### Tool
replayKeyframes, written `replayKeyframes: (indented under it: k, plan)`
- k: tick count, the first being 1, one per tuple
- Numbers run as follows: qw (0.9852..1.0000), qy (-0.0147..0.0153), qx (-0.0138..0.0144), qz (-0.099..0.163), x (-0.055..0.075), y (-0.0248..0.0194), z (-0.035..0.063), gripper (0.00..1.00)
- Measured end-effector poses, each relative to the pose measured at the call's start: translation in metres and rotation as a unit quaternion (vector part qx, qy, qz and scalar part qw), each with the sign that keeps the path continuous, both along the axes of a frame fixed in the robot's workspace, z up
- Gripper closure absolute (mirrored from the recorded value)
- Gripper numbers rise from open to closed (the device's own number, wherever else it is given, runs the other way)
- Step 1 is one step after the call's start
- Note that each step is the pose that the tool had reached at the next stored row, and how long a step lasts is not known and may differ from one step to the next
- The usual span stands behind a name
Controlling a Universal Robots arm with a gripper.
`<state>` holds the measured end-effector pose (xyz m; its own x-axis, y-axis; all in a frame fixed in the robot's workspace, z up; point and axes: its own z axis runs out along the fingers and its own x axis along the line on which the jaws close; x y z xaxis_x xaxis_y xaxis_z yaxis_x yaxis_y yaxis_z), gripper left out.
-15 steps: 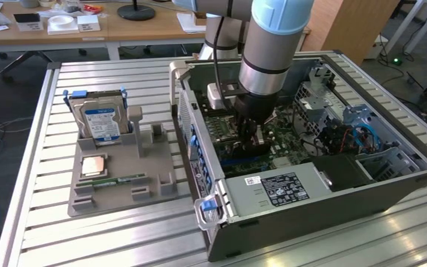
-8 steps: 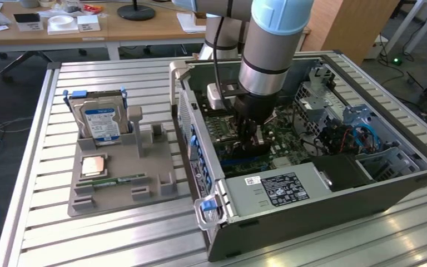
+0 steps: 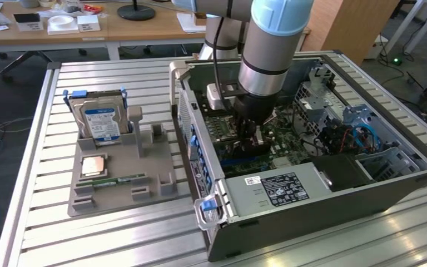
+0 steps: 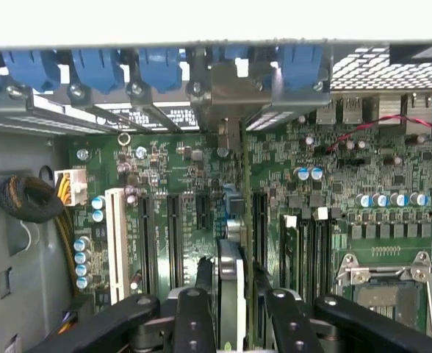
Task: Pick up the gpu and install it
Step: 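Insert the gpu into the slot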
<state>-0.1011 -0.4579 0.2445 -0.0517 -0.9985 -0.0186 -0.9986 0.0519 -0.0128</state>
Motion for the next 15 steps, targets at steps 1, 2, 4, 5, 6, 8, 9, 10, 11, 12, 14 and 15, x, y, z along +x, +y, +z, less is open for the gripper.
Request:
replayKeyframes:
  k: [1,2,4,5,6,8,9,10,11,12,14,15]
  plan:
    - [1.0,0.0,0.0,0.0,0.0,0.0,0.0,0.67]
    - [1.0,0.0,0.0,0.0,0.0,0.0,0.0,0.67]
    - [1.0,0.0002,-0.0001,0.0,-0.0001,-0.0001,0.0014,0.67]
    - [1.0,0.0001,-0.0001,0.0,-0.0001,0.0,0.0028,0.67]
    - [1.0,0.0,-0.0001,0.0,-0.0001,0.0,0.0043,0.67]
    - [1.0,0.0,-0.0001,0.0,0.0,0.0,0.0065,0.67]
    - [1.0,0.0,0.0,0.0,0.0,0.0,0.0069,0.67]
    - [1.0,-0.0001,0.0001,0.0,0.0,0.0,0.0069,0.67]
    - [1.0,-0.0001,0.0001,0.0,0.0,0.0,0.0069,0.67]
    - [1.0,-0.0001,0.0001,0.0,0.0,0.0,0.0069,0.67]
    - [1.0,0.0,-0.0001,0.0,0.0,0.0,0.0071,0.67]
    - [1.0,0.0,0.0001,0.0,0.0,0.0,0.0071,0.67]
